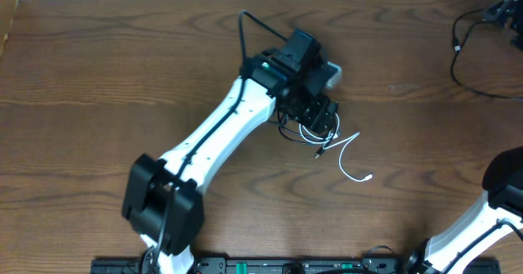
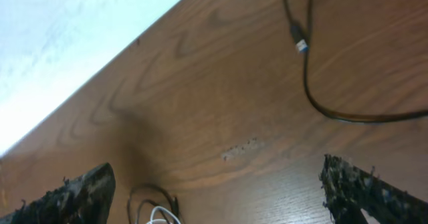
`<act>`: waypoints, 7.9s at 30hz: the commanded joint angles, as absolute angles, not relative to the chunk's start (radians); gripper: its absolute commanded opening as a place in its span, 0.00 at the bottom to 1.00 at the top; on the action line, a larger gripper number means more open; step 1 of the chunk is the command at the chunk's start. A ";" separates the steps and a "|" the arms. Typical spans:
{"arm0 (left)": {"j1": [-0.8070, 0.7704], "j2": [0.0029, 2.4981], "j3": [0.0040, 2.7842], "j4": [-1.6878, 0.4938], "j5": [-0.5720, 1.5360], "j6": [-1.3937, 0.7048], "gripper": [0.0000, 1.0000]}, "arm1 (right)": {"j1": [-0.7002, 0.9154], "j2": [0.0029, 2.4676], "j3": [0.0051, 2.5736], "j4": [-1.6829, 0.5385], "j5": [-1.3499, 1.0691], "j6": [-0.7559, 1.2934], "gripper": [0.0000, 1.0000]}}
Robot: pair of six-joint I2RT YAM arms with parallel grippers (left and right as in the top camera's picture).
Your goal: Untangle cables
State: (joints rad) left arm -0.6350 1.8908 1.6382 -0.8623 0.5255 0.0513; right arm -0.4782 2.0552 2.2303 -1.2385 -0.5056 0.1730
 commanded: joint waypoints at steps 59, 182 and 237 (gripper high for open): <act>-0.690 1.262 1.747 -0.044 -0.174 -0.200 0.07 | -0.187 2.055 2.228 -1.523 -0.979 -0.347 0.87; -0.556 1.272 1.747 -0.264 -0.168 -0.387 0.08 | 0.419 2.080 1.866 -0.122 -1.560 0.221 0.68; -0.545 1.298 1.745 -0.366 -0.033 -0.616 0.08 | 0.489 2.080 1.866 -0.068 -1.439 0.269 0.01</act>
